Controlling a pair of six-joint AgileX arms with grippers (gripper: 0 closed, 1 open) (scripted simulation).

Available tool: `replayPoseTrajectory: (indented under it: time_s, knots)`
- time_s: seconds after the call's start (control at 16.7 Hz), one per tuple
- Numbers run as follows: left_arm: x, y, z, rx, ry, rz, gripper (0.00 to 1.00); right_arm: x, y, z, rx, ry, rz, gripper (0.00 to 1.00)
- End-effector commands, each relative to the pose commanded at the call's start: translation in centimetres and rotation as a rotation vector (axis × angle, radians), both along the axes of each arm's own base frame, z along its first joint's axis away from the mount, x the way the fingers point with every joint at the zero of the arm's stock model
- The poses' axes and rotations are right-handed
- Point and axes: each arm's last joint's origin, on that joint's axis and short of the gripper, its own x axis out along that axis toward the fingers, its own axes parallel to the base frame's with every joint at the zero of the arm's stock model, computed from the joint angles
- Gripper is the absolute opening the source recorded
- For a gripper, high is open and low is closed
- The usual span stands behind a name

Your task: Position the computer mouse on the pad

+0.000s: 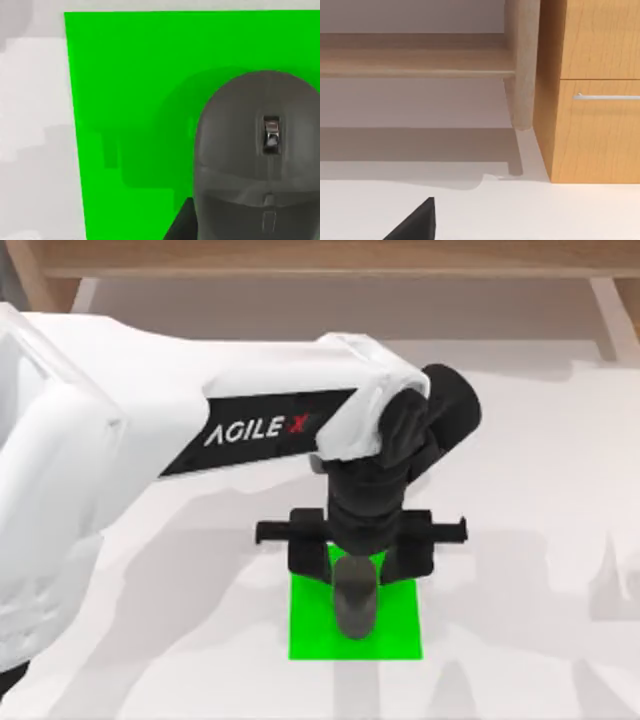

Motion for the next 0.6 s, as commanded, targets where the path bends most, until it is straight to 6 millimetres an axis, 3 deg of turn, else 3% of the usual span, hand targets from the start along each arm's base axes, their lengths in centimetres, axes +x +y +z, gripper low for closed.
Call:
replayPoseTrajectory:
  time_s: [0.24,0.6]
  knots:
    - [0.00,0.00,0.00,0.000,0.000,0.000,0.98,0.00,0.00,0.00,0.000,0.000,0.000,1.00]
    - [0.00,0.00,0.00,0.000,0.000,0.000,1.00,0.00,0.00,0.00,0.000,0.000,0.000,1.00]
